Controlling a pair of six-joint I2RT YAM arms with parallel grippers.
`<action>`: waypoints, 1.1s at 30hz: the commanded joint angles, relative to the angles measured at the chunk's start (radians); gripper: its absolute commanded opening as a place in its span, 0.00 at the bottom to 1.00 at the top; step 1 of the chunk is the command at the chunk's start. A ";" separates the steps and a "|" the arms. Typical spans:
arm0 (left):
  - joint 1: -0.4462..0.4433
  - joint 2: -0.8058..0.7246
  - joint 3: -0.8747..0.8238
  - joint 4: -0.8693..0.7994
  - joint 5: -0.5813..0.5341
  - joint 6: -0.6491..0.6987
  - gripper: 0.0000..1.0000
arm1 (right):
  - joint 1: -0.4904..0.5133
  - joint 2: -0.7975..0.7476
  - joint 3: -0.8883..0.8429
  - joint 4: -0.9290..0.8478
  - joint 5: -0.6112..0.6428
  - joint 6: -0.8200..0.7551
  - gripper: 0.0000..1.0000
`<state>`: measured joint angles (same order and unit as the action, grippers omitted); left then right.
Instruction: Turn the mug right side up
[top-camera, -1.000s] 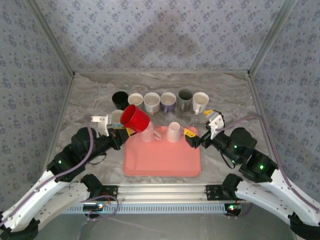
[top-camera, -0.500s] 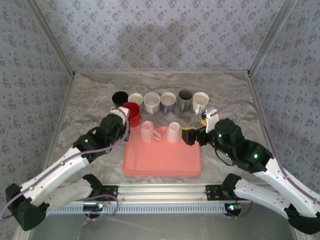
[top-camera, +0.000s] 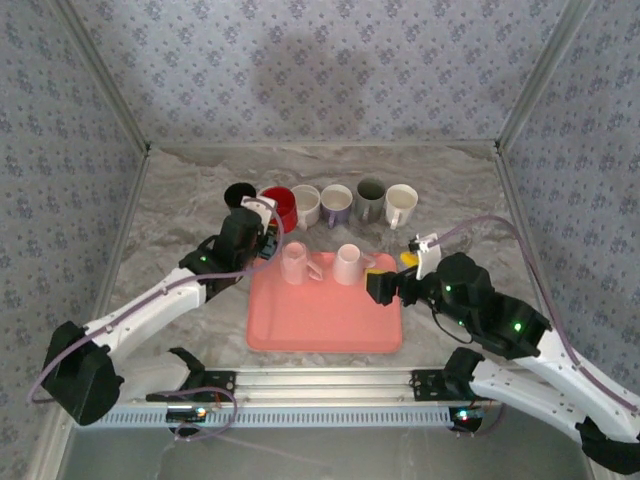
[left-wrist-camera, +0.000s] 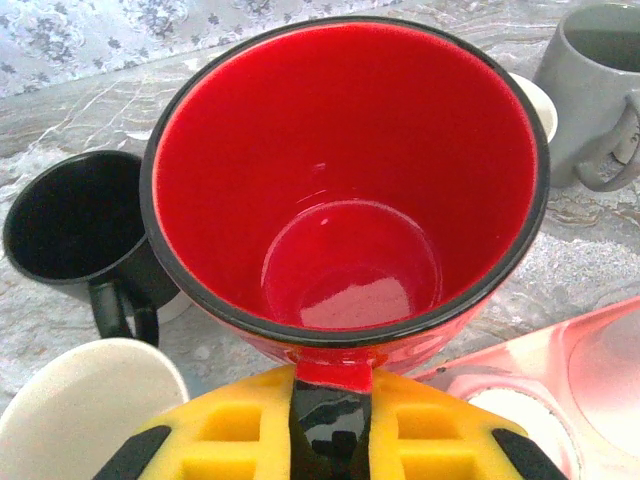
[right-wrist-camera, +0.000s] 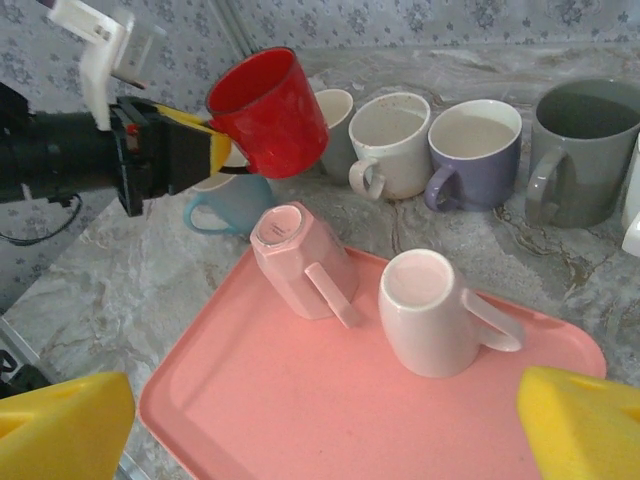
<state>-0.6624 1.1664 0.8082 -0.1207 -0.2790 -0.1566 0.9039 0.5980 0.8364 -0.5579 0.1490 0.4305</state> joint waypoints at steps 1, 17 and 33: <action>0.009 -0.008 0.025 0.160 0.005 0.017 0.00 | 0.007 -0.028 -0.003 -0.012 -0.005 0.006 1.00; 0.009 0.024 -0.054 0.212 0.013 -0.019 0.00 | 0.009 -0.058 -0.042 -0.014 -0.011 0.002 1.00; 0.017 0.124 -0.126 0.290 -0.009 -0.074 0.00 | 0.031 -0.087 -0.086 0.012 0.009 0.025 1.00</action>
<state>-0.6540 1.2873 0.6754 0.0437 -0.2733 -0.2100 0.9245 0.5201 0.7578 -0.5575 0.1429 0.4374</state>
